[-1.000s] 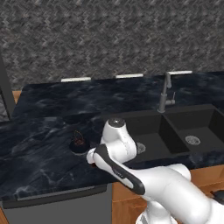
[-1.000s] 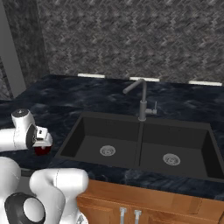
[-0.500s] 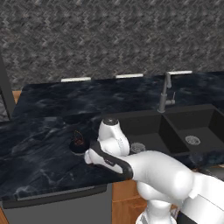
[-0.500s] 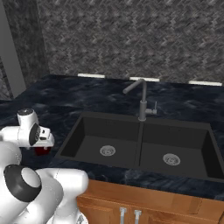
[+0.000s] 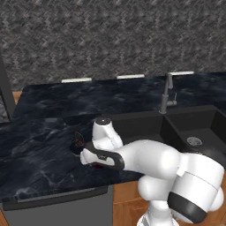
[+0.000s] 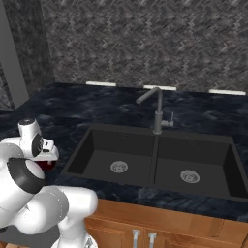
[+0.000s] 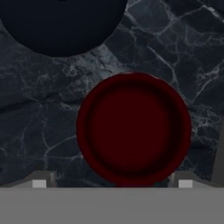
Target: Place the mug in the left basin and the teapot in the right basin of the sink.
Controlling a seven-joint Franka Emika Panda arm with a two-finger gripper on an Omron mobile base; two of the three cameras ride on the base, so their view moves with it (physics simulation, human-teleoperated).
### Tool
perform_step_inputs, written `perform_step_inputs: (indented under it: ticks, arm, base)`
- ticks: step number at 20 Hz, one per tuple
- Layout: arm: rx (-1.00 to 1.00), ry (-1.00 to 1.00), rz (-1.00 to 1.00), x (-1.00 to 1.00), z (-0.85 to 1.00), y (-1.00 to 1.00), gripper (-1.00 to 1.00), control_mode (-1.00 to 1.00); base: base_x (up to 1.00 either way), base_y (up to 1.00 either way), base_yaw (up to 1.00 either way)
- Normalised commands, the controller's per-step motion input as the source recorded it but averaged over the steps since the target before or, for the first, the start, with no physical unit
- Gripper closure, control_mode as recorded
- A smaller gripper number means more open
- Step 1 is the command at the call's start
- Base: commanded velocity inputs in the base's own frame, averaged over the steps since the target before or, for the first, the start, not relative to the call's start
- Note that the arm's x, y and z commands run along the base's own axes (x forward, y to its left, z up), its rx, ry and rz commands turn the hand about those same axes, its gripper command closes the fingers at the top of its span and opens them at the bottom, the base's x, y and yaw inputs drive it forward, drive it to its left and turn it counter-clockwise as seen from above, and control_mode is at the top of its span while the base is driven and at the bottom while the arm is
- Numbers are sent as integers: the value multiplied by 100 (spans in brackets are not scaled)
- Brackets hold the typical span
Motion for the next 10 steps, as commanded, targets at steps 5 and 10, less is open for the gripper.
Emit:
perform_step_inputs:
  ticks: [5,10]
  arm:
    - [-5,0,0,-1,-16,5,-100,-100]
    - [-4,0,0,-10,-9,0,-100,-100]
  base:
    - [0,0,0]
    - [0,0,0]
